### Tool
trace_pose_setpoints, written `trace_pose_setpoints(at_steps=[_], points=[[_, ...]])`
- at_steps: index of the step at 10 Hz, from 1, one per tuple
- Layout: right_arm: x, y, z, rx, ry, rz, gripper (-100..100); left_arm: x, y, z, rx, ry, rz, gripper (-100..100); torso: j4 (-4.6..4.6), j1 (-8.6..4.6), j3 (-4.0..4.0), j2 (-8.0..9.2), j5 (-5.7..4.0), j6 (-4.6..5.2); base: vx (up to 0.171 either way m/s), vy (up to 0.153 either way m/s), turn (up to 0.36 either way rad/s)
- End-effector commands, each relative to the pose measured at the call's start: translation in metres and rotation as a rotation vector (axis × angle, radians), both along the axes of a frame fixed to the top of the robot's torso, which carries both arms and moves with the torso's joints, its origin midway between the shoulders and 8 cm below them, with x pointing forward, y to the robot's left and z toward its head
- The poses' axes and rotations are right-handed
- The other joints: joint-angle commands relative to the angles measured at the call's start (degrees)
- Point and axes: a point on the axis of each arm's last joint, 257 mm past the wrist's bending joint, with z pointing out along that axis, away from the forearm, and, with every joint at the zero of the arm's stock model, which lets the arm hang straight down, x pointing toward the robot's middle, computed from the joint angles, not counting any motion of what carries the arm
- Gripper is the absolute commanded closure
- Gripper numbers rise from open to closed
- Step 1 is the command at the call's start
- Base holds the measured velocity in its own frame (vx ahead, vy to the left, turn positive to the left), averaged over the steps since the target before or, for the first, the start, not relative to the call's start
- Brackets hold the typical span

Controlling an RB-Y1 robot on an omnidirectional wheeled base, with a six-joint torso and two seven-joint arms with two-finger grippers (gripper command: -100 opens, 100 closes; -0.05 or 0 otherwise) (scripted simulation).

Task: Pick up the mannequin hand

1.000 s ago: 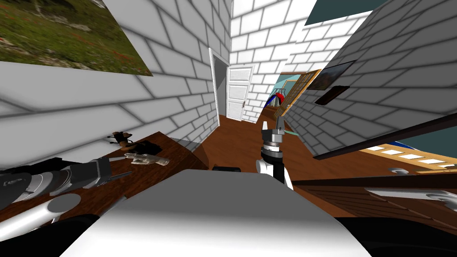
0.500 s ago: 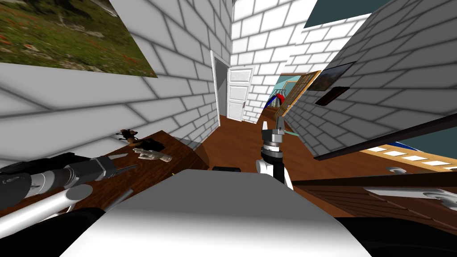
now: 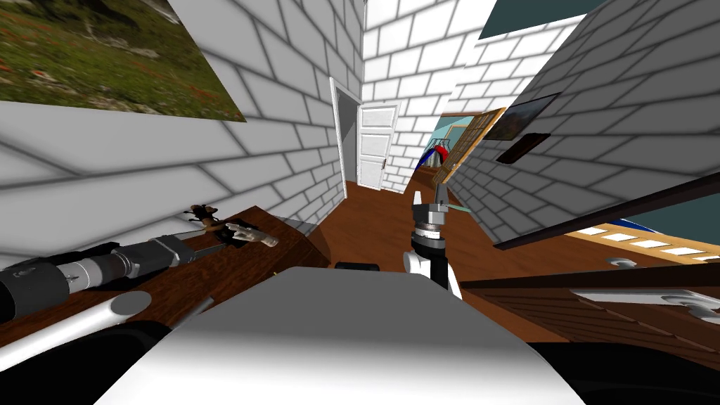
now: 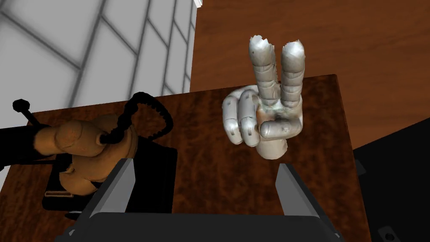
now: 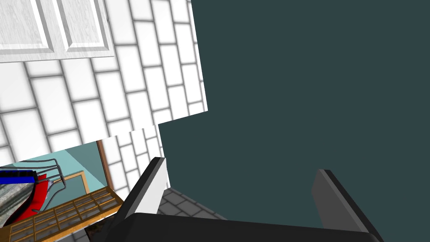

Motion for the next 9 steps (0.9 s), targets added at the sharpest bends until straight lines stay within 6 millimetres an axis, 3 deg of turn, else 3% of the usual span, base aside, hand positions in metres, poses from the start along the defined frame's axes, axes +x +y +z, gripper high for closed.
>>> trace_pose_setpoints(at_steps=[1,4,7,8,9], points=[[0.000,0.000,0.000,0.000,0.000,0.000,0,-0.011,0.026,-0.010,0.015,-0.050,0.089,-100,0.00,0.00,0.00,0.00,0.00,0.00,-0.084,0.113,-0.107],[0.000,0.000,0.000,0.000,0.000,0.000,0,-0.010,0.074,0.004,0.115,-0.141,0.188,-100,-0.04,0.02,-0.14,-0.27,0.03,-0.02,-0.027,0.107,-0.040],[0.000,0.000,0.000,0.000,0.000,0.000,0,0.025,0.067,0.024,0.104,-0.239,0.158,-100,-0.09,-0.39,-0.26,-0.50,-0.06,0.01,-0.001,0.015,-0.005],[0.000,0.000,0.000,0.000,0.000,0.000,0,0.007,0.089,0.000,0.087,-0.261,0.262,-100,-0.08,-0.49,-0.22,-0.41,-0.09,0.00,-0.022,-0.005,0.054],[0.000,0.000,0.000,0.000,0.000,0.000,0,-0.001,0.099,-0.008,0.092,-0.273,0.306,-100,-0.06,-0.49,-0.18,-0.36,-0.07,-0.04,0.010,0.019,0.007]])
